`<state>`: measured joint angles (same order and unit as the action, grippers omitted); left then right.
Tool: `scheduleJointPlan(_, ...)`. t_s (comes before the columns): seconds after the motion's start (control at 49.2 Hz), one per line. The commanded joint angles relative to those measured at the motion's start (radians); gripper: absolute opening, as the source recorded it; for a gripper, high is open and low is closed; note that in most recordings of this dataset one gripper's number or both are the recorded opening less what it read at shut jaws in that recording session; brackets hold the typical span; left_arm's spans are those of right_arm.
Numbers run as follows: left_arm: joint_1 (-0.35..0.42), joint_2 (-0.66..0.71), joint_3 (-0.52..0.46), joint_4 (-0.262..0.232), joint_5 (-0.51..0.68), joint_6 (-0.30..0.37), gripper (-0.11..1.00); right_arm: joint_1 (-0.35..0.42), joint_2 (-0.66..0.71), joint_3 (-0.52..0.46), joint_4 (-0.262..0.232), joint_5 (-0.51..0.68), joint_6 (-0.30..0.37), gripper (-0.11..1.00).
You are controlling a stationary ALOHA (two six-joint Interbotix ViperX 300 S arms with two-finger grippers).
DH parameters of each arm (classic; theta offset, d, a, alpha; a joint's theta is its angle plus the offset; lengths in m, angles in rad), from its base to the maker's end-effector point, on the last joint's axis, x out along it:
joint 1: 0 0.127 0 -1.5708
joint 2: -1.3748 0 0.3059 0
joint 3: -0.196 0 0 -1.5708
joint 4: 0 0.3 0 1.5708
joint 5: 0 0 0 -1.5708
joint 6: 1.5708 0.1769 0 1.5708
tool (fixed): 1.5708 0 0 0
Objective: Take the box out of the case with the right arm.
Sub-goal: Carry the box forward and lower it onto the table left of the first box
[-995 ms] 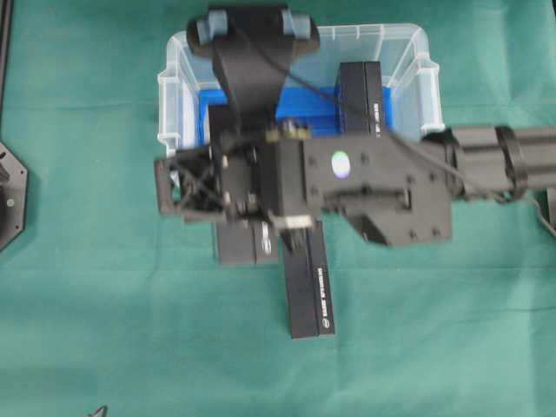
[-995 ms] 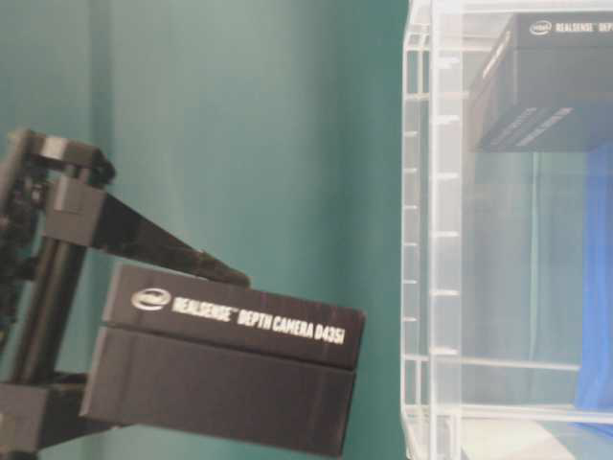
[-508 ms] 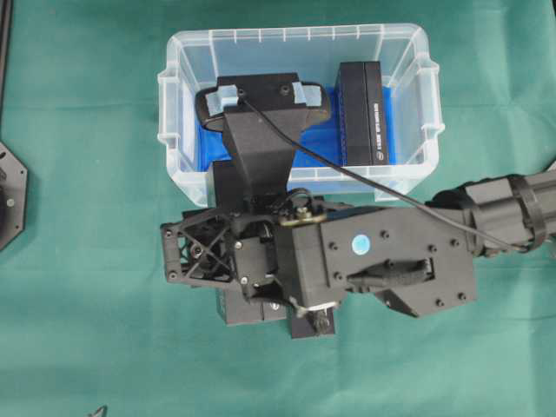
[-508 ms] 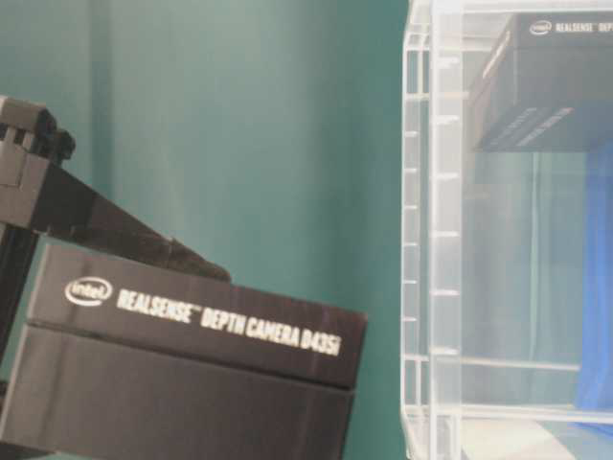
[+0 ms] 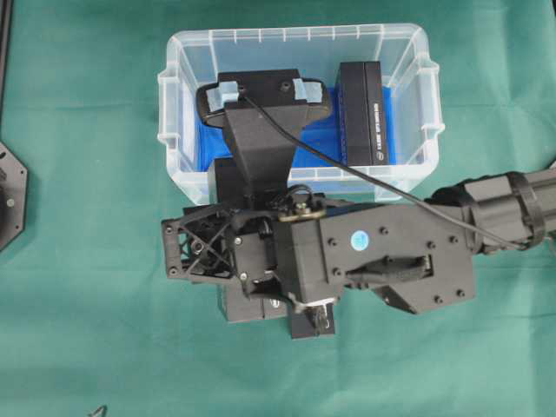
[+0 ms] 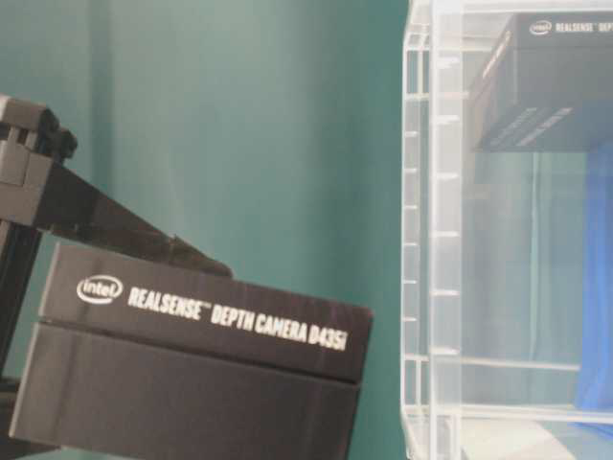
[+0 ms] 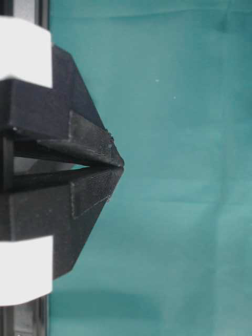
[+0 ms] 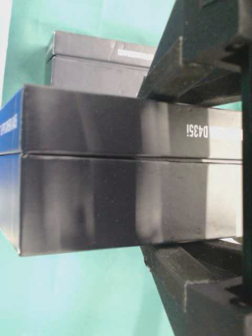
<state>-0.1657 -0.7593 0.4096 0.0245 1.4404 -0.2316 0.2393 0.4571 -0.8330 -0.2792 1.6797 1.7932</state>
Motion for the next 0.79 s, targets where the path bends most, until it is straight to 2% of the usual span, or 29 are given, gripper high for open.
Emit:
scheduleJointPlan(0.0,-0.003,0.0,-0.011,0.003,-0.003,-0.002,0.0,-0.002,-0.058,-0.032,-0.008,0.0,-0.002,0.68)
scheduleJointPlan(0.386,-0.005,0.0,-0.011,0.003,-0.003,-0.002,0.0,-0.002,-0.029,-0.025,0.003,0.008,0.002,0.68)
scheduleJointPlan(0.772,-0.005,0.0,-0.011,0.003,-0.003,-0.002,0.0,0.0,0.054,0.021,0.083,-0.026,0.011,0.68)
